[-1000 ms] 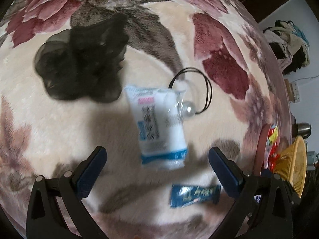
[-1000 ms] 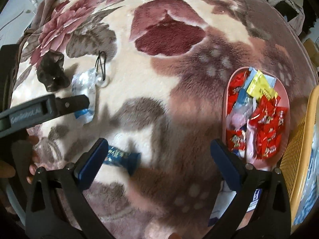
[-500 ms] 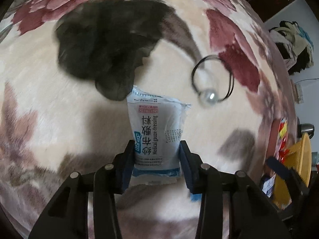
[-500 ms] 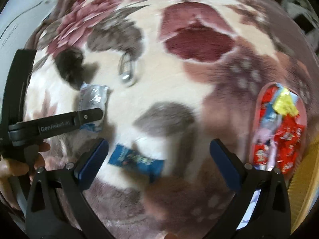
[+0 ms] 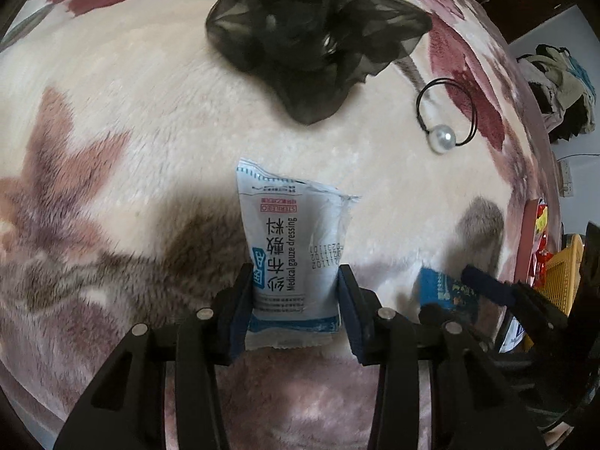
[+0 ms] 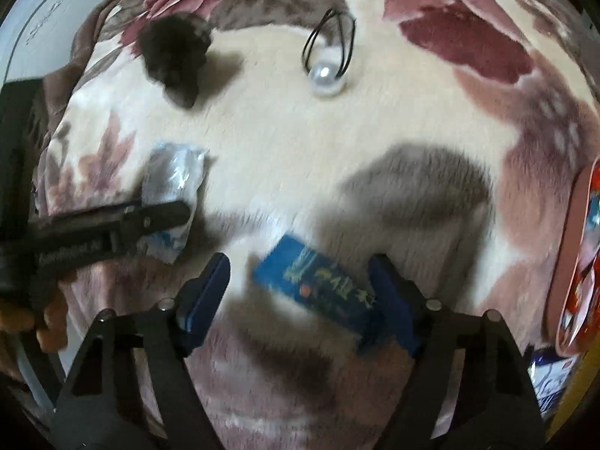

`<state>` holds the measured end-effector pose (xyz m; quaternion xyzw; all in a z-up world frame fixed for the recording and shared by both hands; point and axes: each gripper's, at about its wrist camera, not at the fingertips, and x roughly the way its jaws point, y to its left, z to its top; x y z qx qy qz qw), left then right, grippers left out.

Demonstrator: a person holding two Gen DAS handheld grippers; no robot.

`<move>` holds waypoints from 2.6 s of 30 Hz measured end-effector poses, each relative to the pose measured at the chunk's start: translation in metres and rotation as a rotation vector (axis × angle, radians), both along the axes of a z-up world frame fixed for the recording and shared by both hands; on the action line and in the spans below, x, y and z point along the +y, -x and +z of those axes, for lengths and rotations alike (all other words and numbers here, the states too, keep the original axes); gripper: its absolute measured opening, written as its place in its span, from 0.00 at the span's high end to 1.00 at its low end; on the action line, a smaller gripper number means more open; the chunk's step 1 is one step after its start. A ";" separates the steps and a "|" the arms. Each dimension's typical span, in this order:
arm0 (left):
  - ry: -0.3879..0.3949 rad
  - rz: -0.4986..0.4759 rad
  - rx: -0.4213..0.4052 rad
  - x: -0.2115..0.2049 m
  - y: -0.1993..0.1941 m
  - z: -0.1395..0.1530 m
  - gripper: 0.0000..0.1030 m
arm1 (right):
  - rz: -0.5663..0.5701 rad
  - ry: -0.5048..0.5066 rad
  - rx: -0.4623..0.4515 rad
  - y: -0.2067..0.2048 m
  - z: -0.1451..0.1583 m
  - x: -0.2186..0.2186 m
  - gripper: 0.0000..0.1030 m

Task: Organize soft objects
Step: 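Grasp the white gauze pack with the left tool while the right tool grasps the blue snack bar, then lift the gauze pack and snack bar and carry both over the orange basket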

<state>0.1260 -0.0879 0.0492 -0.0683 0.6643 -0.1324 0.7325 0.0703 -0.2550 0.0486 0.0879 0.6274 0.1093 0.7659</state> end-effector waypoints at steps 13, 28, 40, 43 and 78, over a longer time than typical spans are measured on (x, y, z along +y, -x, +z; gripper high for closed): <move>-0.018 -0.017 0.056 -0.001 0.009 -0.013 0.50 | 0.026 0.073 0.035 0.006 -0.008 0.008 0.45; -0.074 -0.082 -0.046 -0.010 0.049 0.021 0.58 | -0.101 0.119 -0.044 0.034 0.034 -0.009 0.71; -0.068 -0.095 -0.120 -0.007 0.094 0.064 0.58 | -0.147 0.122 -0.119 0.074 0.073 -0.007 0.71; -0.063 -0.100 -0.137 -0.008 0.103 0.075 0.58 | -0.155 0.122 -0.138 0.083 0.081 -0.006 0.71; -0.009 -0.305 -0.290 -0.134 0.186 0.163 0.58 | -0.402 0.131 -0.305 0.197 0.161 -0.111 0.71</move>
